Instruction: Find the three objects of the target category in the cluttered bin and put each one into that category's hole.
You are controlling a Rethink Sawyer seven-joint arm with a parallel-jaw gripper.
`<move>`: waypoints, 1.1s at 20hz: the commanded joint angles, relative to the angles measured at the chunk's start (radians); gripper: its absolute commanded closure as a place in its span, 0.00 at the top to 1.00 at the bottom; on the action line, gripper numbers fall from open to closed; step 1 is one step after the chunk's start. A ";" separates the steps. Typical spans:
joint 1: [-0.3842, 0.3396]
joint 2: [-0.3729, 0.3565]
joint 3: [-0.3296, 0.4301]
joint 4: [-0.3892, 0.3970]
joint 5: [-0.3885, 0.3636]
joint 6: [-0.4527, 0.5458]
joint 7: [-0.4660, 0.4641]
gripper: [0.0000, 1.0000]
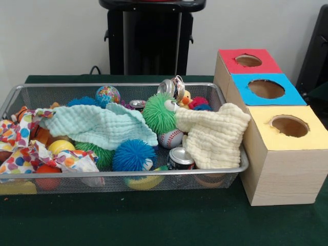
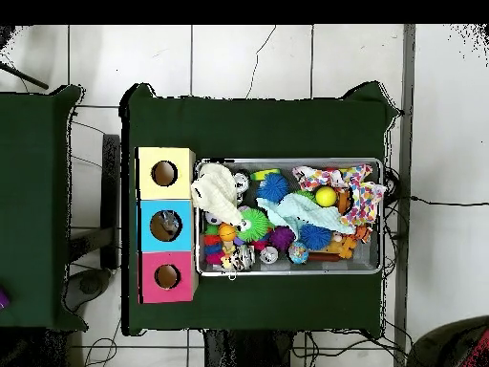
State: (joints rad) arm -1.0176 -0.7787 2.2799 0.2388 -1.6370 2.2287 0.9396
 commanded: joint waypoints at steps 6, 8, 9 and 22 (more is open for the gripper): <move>0.050 -0.105 -0.330 0.013 -0.044 0.305 -0.290 0.00; 0.051 -0.108 -0.340 0.007 -0.041 0.301 -0.307 0.00; 0.051 -0.105 -0.344 0.003 -0.034 0.300 -0.307 0.00; 0.033 -0.115 -0.231 -0.109 -0.283 0.331 -0.578 0.00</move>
State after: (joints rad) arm -0.9767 -0.9029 2.0579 0.2291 -1.7743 2.4874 0.7873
